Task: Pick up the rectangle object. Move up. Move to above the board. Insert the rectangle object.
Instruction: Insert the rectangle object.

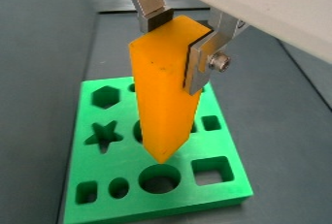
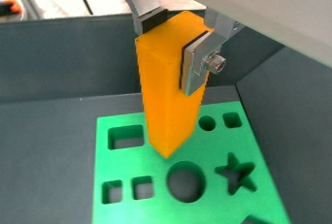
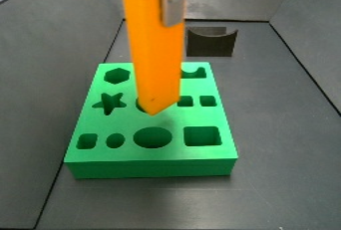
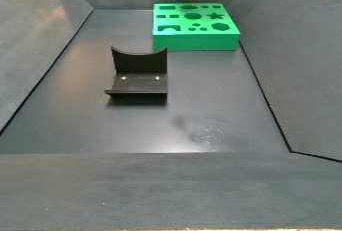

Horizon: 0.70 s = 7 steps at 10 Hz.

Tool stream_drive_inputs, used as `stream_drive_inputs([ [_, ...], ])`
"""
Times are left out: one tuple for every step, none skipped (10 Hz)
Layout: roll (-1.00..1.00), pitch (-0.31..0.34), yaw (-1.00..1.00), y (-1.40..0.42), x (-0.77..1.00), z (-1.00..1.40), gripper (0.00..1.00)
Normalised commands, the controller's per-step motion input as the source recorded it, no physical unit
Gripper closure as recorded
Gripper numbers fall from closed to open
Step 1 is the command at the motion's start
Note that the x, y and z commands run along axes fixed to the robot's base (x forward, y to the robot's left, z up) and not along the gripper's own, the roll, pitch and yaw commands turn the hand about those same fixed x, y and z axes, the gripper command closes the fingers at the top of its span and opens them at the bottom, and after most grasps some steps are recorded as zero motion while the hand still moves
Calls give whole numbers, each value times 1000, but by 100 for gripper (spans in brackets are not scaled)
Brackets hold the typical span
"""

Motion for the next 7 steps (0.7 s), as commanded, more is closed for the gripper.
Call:
stream_drive_inputs([
  [-53, 0, -574, 0, 560, -6, 100],
  [0, 11, -411, -89, 497, 0, 100],
  [21, 0, 0, 0, 0, 0, 100],
  [176, 0, -40, 0, 0, -226, 100],
  [231, 0, -89, -29, 0, -300, 100],
  [170, 0, -143, -43, 114, -177, 100],
  [94, 0, -569, -154, 489, -91, 100],
])
